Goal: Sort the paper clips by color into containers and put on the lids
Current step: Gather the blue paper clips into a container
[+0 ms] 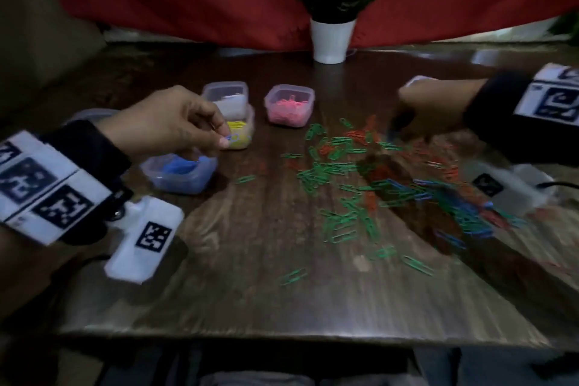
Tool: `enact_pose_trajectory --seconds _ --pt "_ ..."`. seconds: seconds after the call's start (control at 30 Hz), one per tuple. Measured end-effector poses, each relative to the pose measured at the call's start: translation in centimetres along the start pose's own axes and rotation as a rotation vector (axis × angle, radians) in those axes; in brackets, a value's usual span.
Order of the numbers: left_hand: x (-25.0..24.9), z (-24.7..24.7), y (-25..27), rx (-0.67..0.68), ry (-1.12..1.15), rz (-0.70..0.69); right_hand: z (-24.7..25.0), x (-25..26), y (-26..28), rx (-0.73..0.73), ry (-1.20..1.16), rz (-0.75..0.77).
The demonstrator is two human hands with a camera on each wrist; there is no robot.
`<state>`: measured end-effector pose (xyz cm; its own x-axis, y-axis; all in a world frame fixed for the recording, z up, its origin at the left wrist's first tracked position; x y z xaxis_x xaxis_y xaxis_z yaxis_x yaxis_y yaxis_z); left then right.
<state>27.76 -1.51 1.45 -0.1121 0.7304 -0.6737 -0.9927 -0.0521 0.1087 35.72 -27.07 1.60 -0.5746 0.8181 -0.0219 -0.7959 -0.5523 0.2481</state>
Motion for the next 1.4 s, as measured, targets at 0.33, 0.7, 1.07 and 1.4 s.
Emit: enact_pose_trajectory --seconds 0.33,0.7,1.07,1.4 --pt "5.5 3.5 1.3 -0.241 -0.248 0.086 2.2 18.8 -8.2 -0.130 -0.512 0.341" --pt "7.1 3.3 1.4 -0.071 -0.271 0.187 4.6 14.9 -7.2 -0.230 -0.683 0.229" --pt "-8.3 -8.5 -0.1 0.154 -0.500 -0.316 -5.6 -4.9 6.7 0.214 -0.133 -0.266" --pt "-16.1 -20.3 -5.1 0.311 -0.681 -0.479 -6.2 -6.5 6.1 -0.017 -0.286 -0.146"
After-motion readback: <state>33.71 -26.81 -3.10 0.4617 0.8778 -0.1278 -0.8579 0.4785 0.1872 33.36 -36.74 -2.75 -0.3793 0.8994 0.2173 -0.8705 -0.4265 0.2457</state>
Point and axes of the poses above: each hand's wrist, its own y-axis away from the middle knuckle, its own z-axis out of the back of the hand, x = y × z, the point moved 7 cm from there along -y, towards the middle knuckle, and after that the axes turned 3 degrees about z, right-handed, at the moved point
